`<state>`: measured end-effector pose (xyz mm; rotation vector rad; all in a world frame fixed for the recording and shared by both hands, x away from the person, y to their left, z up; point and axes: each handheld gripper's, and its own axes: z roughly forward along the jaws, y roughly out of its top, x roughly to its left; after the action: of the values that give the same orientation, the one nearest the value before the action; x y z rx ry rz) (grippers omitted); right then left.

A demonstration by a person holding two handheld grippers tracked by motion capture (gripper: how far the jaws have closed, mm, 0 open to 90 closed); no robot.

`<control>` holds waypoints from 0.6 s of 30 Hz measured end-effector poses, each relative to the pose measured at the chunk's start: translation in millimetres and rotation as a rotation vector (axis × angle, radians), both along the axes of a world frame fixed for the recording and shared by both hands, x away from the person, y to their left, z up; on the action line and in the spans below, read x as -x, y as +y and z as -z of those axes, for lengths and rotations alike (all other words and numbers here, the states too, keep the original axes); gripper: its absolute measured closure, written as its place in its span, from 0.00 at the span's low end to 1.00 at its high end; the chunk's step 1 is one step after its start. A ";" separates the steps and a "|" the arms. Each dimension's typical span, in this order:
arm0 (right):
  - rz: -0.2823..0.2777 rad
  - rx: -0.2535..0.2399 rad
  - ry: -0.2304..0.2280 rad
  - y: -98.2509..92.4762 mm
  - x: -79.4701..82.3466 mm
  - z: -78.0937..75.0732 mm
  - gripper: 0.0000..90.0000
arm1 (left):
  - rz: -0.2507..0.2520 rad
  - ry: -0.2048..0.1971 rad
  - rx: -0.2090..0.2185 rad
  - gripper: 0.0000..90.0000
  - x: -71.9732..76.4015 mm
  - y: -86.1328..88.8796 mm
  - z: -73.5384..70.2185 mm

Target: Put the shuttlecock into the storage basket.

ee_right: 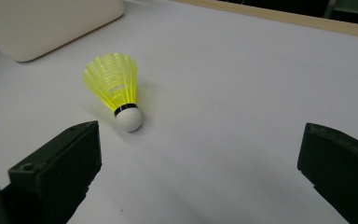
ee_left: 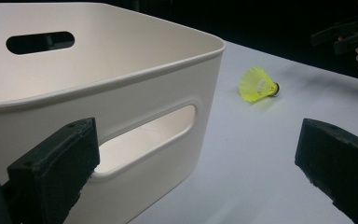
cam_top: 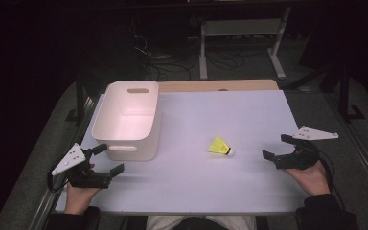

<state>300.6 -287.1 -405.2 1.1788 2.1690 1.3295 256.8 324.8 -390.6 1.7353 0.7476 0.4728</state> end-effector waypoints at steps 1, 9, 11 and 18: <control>-0.002 0.005 0.003 1.0 -0.6 -0.7 0.00 | 0.000 0.000 -0.001 0.00 0.0 0.0 0.0; -0.017 0.028 0.015 4.9 -4.6 -5.0 0.00 | -0.004 0.000 -0.002 0.00 0.0 0.2 0.0; -0.022 0.037 0.013 6.3 -5.8 -8.5 0.00 | -0.004 0.000 -0.002 0.00 0.0 0.4 0.0; -0.039 0.050 0.014 9.1 -10.5 -16.0 0.00 | -0.010 -0.002 -0.001 0.00 0.2 0.5 -0.1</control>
<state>311.1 -278.0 -389.2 1.1365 2.2325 1.2782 256.6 325.4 -390.6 1.7320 0.7555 0.4818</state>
